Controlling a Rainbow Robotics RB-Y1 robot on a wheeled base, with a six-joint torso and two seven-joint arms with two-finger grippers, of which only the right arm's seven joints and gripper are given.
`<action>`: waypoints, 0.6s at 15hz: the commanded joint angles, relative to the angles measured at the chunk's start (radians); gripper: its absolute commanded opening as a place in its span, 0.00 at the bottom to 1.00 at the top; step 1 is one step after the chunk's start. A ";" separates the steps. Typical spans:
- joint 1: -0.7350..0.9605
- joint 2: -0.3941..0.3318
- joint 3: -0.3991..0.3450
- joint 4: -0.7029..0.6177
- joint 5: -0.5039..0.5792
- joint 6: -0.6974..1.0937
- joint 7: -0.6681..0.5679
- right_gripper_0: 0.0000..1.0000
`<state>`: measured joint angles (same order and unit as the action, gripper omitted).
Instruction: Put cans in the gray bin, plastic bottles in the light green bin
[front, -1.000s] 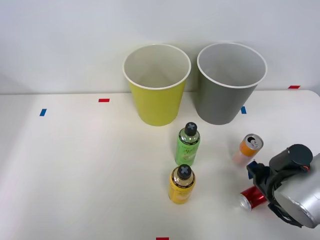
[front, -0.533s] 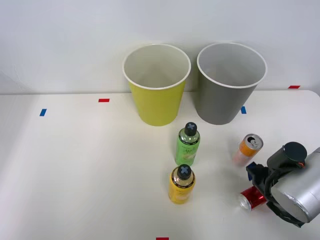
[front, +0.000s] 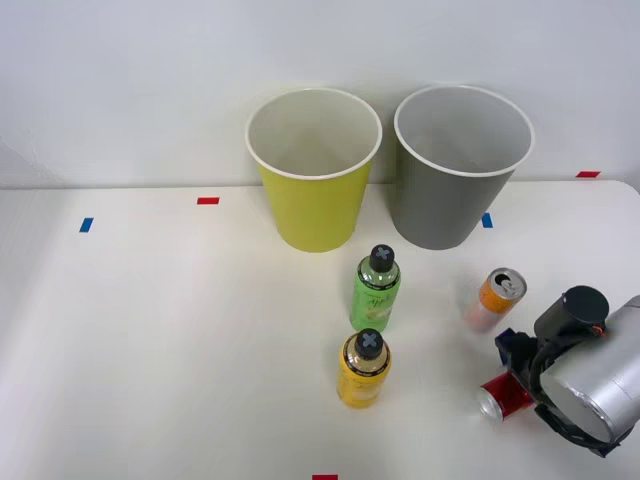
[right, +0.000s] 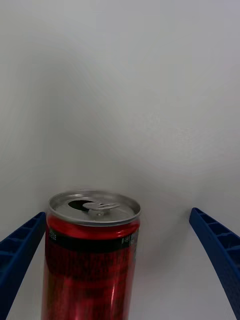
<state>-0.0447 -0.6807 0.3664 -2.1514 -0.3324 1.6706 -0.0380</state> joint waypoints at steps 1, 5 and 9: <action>0.002 0.001 0.009 0.001 0.004 -0.002 0.007 0.87; 0.000 0.001 0.040 0.001 0.052 -0.002 0.018 0.00; 0.003 0.003 0.057 0.001 0.093 -0.012 0.018 0.00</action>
<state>-0.0428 -0.6784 0.4164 -2.1509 -0.2530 1.6652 -0.0201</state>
